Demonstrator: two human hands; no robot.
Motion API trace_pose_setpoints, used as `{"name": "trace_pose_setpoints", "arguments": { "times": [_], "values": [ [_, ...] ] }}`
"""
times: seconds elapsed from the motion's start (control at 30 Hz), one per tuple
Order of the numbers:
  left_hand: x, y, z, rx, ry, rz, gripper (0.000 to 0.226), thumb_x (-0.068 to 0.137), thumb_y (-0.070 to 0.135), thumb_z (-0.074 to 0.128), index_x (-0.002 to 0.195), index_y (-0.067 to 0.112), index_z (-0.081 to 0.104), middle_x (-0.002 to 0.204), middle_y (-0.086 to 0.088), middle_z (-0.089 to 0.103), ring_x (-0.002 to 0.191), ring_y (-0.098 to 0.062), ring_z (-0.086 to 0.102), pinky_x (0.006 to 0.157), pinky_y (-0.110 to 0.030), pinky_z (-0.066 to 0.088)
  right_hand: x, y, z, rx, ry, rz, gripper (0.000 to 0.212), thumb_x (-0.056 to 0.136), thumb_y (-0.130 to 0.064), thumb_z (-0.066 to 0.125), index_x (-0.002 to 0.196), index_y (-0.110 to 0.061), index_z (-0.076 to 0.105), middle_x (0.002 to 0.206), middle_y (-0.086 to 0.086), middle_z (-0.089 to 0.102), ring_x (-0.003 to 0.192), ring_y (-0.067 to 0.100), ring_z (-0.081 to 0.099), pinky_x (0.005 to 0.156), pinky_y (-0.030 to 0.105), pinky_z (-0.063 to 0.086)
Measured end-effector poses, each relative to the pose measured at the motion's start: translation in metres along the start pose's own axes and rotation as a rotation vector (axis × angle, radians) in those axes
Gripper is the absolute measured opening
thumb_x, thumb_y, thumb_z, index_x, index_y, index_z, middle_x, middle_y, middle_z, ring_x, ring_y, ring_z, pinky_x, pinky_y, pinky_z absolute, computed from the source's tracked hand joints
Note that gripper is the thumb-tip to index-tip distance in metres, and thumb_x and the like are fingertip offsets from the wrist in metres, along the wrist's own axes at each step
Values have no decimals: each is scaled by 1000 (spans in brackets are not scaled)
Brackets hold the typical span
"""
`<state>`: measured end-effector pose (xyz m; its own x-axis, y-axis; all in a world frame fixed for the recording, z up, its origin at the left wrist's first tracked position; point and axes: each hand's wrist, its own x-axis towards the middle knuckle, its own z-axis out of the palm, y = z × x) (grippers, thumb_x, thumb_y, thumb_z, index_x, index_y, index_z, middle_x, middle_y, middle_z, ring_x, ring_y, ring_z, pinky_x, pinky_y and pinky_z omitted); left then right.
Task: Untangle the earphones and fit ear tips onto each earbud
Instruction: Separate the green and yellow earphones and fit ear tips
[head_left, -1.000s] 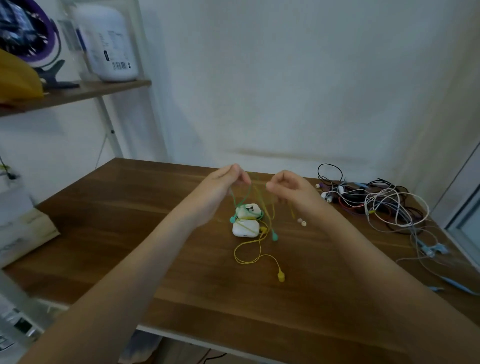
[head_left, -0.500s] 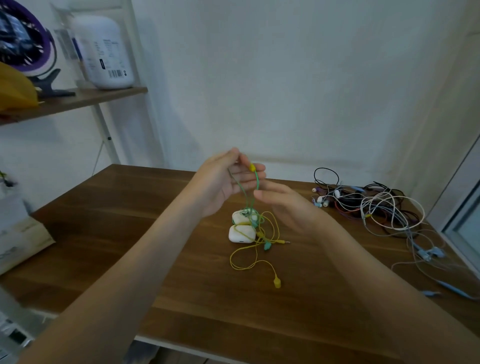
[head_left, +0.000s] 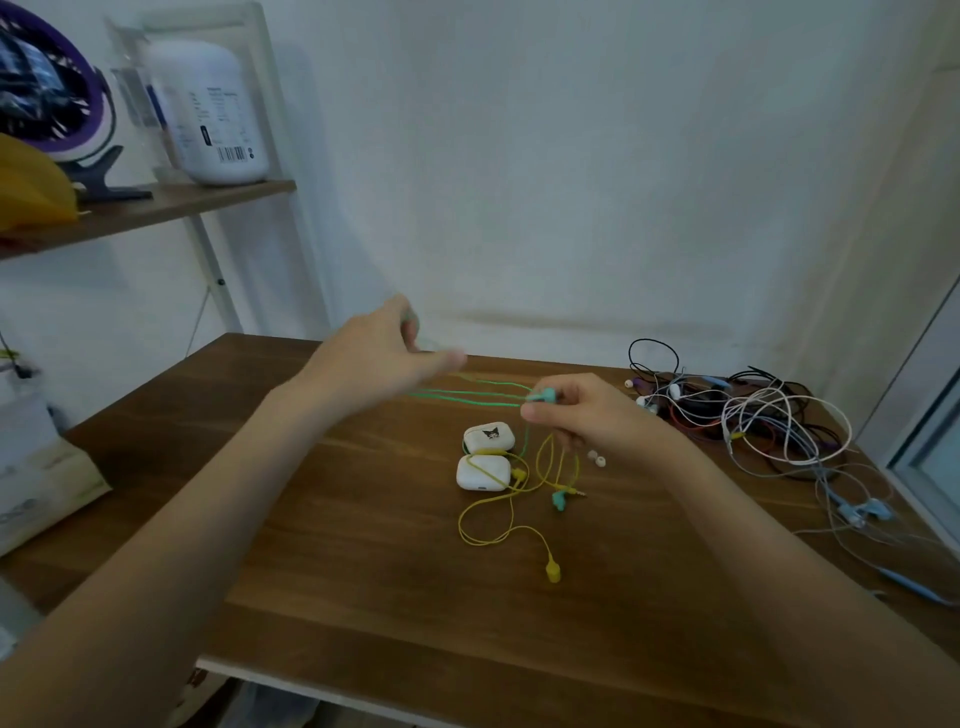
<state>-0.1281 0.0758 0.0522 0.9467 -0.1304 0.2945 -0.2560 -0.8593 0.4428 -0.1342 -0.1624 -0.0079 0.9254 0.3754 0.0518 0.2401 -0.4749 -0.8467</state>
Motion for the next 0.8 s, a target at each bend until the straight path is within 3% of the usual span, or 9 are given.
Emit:
{"name": "trace_pose_setpoints", "arguments": {
  "times": [0.1, 0.2, 0.23, 0.33, 0.43, 0.5, 0.6, 0.67, 0.8],
  "values": [
    [-5, -14, 10, 403, -193, 10, 61, 74, 68, 64, 100, 20, 37, 84, 8, 52, 76, -19, 52, 61, -33, 36, 0, -2, -7, 137, 32, -3, 15, 92, -24, 60, 82, -12, 60, 53, 2, 44, 44, 13, 36, 44, 19, 33],
    [-5, -26, 15, 411, -163, 54, 29, 94, 48, 52, 106, 22, 48, 79, 8, 57, 76, -17, 58, 57, -31, 38, -1, -5, -10, 254, 27, 1, 10, 92, -16, 60, 84, -10, 60, 51, 3, 46, 40, 12, 30, 37, 19, 27],
    [-5, -28, 16, 320, -148, 47, 22, 98, 41, 46, 101, 21, 54, 73, 7, 59, 74, -16, 60, 57, -31, 39, -2, -5, -10, 283, 5, 1, 8, 92, -13, 60, 85, -10, 60, 52, 4, 48, 39, 11, 30, 36, 18, 26],
    [-3, -27, 22, -135, -123, -23, 36, 102, 34, 37, 83, 21, 65, 61, 5, 61, 59, -12, 54, 59, -28, 38, -5, -5, -9, 205, -77, 12, 2, 90, -11, 62, 90, -11, 61, 60, 5, 56, 40, 11, 37, 36, 19, 31],
    [2, -23, 23, -670, -132, -176, 32, 101, 26, 41, 87, 22, 70, 75, 1, 64, 48, -13, 29, 45, -21, 26, -4, 0, -4, 64, -88, 26, 1, 90, -14, 63, 90, -14, 63, 64, 2, 62, 49, 12, 51, 48, 23, 44],
    [5, -23, 18, -883, -128, -215, 33, 101, 22, 41, 90, 22, 71, 90, -1, 64, 47, -11, 23, 40, -19, 20, 0, 5, 0, 70, -64, 31, 6, 92, -10, 60, 88, -13, 63, 69, 2, 65, 59, 12, 59, 60, 23, 49],
    [7, -27, 10, -1089, -87, -284, 36, 102, 30, 39, 91, 22, 73, 102, -4, 62, 48, -9, 22, 37, -16, 20, 4, 12, 7, 23, -19, 53, 8, 94, -10, 57, 88, -13, 63, 79, 1, 68, 68, 5, 64, 67, 18, 51],
    [7, -32, 5, -1146, -37, -336, 36, 102, 35, 41, 91, 22, 73, 102, -4, 62, 46, -7, 24, 36, -15, 21, 8, 17, 10, -116, -6, 63, 7, 94, -17, 58, 90, -15, 64, 83, 0, 69, 77, 9, 66, 75, 26, 54],
    [6, -49, 3, -1108, 53, -508, 21, 96, 25, 49, 95, 18, 70, 103, -6, 62, 42, -6, 25, 35, -14, 19, 17, 22, 20, -204, 28, 81, 12, 95, -23, 55, 87, -21, 64, 90, 2, 69, 89, 20, 66, 84, 39, 54]
  ]
}}
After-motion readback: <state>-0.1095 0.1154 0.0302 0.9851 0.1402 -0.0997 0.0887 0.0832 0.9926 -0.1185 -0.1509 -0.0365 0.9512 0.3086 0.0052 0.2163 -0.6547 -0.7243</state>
